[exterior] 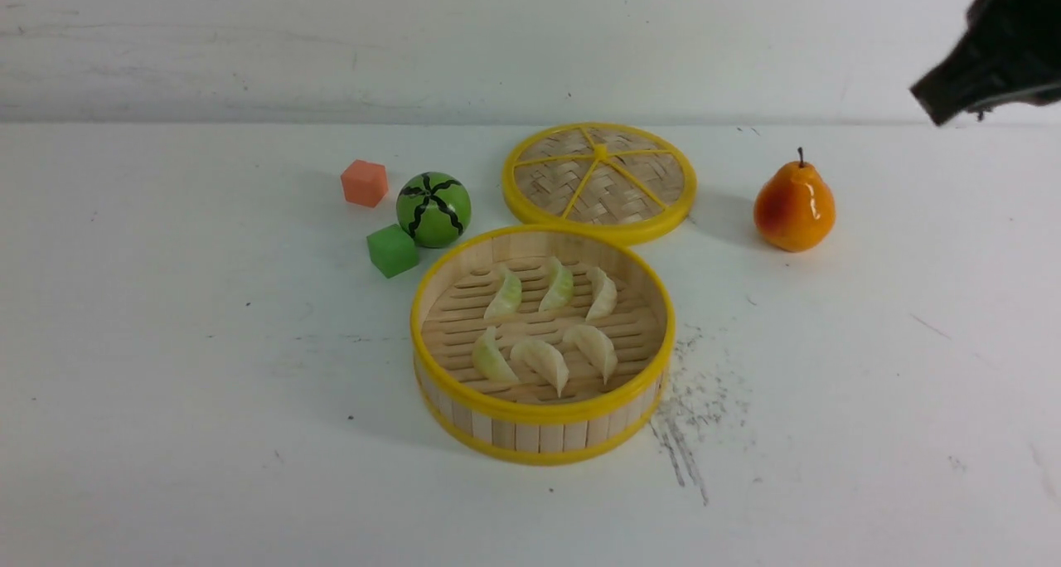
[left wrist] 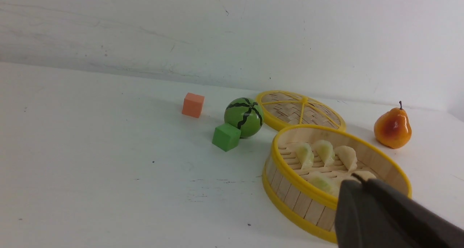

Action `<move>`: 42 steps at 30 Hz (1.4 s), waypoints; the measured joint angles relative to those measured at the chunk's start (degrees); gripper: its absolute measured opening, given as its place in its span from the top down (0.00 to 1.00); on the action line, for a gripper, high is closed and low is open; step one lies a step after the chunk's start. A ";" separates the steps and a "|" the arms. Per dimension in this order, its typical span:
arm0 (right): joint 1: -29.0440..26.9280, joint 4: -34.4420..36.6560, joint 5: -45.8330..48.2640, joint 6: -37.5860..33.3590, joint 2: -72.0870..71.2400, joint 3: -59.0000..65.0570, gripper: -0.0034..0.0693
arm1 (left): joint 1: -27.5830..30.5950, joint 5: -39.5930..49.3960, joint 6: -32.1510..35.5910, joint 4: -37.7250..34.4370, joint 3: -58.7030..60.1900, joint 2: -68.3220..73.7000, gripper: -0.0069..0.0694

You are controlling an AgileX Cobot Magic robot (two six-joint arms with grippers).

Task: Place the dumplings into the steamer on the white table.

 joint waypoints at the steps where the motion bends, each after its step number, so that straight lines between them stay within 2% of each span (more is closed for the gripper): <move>1: 0.00 2.34 -0.06 -0.22 -3.42 4.21 0.98 | 0.00 0.14 -0.06 0.00 0.00 0.00 0.92; 4: 0.06 8.67 -3.17 -3.85 -9.77 15.11 0.98 | 0.00 0.18 -0.05 0.00 0.00 0.00 0.92; 6: 0.40 14.41 -9.26 -5.48 -15.84 23.68 0.97 | 0.00 0.18 -0.05 0.00 0.00 0.00 0.92; 9: 0.61 21.14 -20.44 -7.57 -25.49 35.47 0.97 | 0.00 0.30 -0.05 0.00 0.00 0.00 0.92; 11: 0.61 28.24 -32.98 -10.48 -34.46 45.75 0.97 | 0.00 0.57 -0.05 0.00 0.00 0.00 0.92; 12: 0.61 28.86 -32.98 -10.81 -34.46 46.70 0.97 | 0.00 0.62 -0.05 0.00 0.00 0.00 0.92; 13: 0.61 36.05 -44.12 -14.95 -41.26 56.09 0.97 | 0.00 1.03 -0.05 0.00 0.00 0.00 0.92; 16: 0.68 46.66 -52.50 -22.37 -47.48 65.10 0.97 | 0.00 1.27 -0.05 0.00 0.00 0.00 0.92; 20: 3.30 58.02 -53.73 -30.78 -51.21 70.54 0.97 | 0.00 1.46 -0.05 0.00 0.00 0.00 0.92; 29: 5.74 72.02 -47.47 -33.24 -51.90 71.30 0.96 | 0.00 1.51 -0.05 0.00 0.00 0.00 0.92; 37: 5.74 72.81 -44.03 -36.35 -52.36 71.39 0.95 | 0.00 1.51 -0.05 0.00 0.00 0.00 0.92; 42: 5.32 73.22 -48.89 -40.60 -56.25 75.43 0.95 | 0.00 1.57 -0.05 0.00 0.00 0.00 0.92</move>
